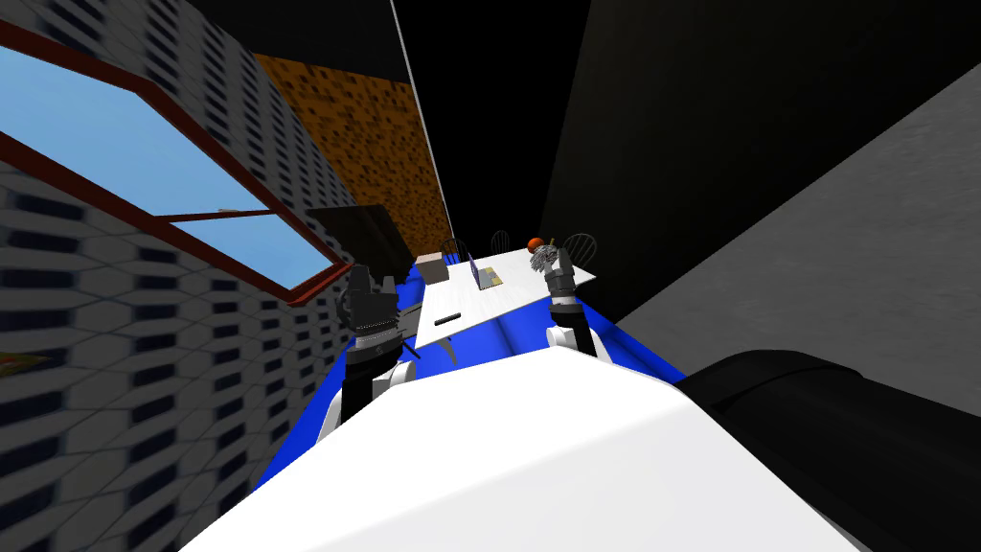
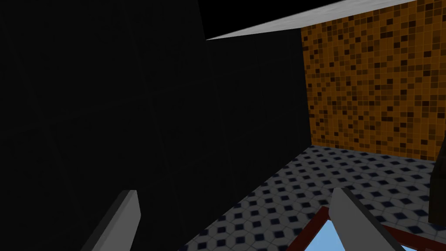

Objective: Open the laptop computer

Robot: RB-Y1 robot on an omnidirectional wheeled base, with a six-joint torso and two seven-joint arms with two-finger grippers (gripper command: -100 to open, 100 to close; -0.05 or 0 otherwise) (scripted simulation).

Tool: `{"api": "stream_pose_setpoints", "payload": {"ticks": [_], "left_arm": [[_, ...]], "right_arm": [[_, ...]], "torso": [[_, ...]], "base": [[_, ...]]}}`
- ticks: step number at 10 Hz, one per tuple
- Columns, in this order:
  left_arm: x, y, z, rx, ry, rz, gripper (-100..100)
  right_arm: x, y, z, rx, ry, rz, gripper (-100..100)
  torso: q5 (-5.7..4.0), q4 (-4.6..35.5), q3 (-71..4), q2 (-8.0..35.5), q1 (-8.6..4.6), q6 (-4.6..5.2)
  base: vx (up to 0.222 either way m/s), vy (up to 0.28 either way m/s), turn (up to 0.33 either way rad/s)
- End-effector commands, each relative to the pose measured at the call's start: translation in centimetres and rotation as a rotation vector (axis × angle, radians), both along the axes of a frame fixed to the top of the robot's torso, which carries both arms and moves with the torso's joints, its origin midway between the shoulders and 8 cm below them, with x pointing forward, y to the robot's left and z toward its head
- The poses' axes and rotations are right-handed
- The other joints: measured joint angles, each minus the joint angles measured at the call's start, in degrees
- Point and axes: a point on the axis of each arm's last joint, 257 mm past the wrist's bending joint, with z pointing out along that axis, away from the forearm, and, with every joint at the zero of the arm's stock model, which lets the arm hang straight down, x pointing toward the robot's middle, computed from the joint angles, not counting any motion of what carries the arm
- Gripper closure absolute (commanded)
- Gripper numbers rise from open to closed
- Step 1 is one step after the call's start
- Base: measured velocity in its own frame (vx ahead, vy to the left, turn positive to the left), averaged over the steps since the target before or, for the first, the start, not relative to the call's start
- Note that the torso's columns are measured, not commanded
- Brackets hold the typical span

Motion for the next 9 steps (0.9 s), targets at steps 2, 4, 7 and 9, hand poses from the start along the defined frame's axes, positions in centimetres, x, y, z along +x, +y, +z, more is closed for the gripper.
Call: {"api": "stream_pose_setpoints", "payload": {"ticks": [2,4,7,9], "left_arm": [[0.00,0.00,0.00,0.000,0.000,0.000,0],[0.00,0.00,0.01,0.000,0.000,0.000,0],[-0.01,0.00,0.01,0.000,0.000,0.000,0],[-0.01,0.00,0.02,0.000,0.000,0.000,0]], "right_arm": [[0.00,0.00,0.00,0.000,0.000,0.000,0],[0.00,0.00,0.01,0.000,0.000,0.000,0],[-0.01,0.00,0.02,0.000,0.000,0.000,0],[-0.01,0.00,0.02,0.000,0.000,0.000,0]], "torso": [[0.00,6.0,-12.0,6.0,0.00,0.00],[0.00,14.2,-28.5,14.2,0.00,0.00],[0.00,26.9,-53.8,26.9,0.00,0.00],[0.00,35.4,-70.7,35.4,0.00,0.00]], "base": [[0.000,0.000,0.000],[0.000,0.000,0.000],[0.000,0.000,0.000],[0.000,0.000,0.000]]}}
